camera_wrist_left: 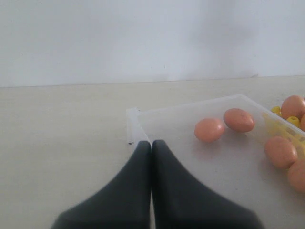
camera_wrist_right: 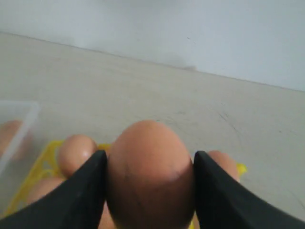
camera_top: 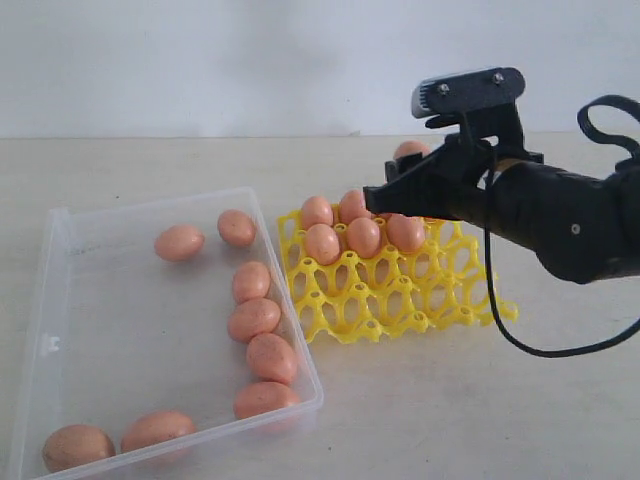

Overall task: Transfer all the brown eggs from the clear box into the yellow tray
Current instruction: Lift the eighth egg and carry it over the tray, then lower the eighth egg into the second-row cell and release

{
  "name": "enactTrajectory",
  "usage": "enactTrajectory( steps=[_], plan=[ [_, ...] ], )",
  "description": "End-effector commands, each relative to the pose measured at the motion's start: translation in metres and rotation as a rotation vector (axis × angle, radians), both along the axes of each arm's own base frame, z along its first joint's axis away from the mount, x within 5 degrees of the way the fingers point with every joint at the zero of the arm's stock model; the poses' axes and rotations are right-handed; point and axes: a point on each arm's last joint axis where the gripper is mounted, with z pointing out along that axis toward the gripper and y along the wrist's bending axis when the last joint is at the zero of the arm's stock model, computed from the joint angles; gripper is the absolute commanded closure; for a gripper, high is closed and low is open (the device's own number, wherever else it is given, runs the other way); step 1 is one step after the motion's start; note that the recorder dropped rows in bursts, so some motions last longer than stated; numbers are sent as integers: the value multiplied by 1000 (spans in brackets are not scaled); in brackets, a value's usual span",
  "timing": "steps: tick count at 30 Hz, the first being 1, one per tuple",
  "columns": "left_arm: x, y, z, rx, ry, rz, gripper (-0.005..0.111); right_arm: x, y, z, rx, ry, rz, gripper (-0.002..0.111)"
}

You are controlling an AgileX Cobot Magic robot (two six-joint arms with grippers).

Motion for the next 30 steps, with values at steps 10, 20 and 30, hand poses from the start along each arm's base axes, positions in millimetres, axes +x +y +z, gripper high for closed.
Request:
enactTrajectory(
  steps=[10, 20, 30],
  plan=[
    [0, 0, 1, -5, -7, -5, 111, 16, -31, -27, -4, 16, -155, 98],
    [0, 0, 1, -5, -7, -5, 111, 22, -30, -54, -14, 43, -176, 98],
    [0, 0, 1, -5, -7, -5, 111, 22, -30, -58, -20, 56, -173, 98]
  ],
)
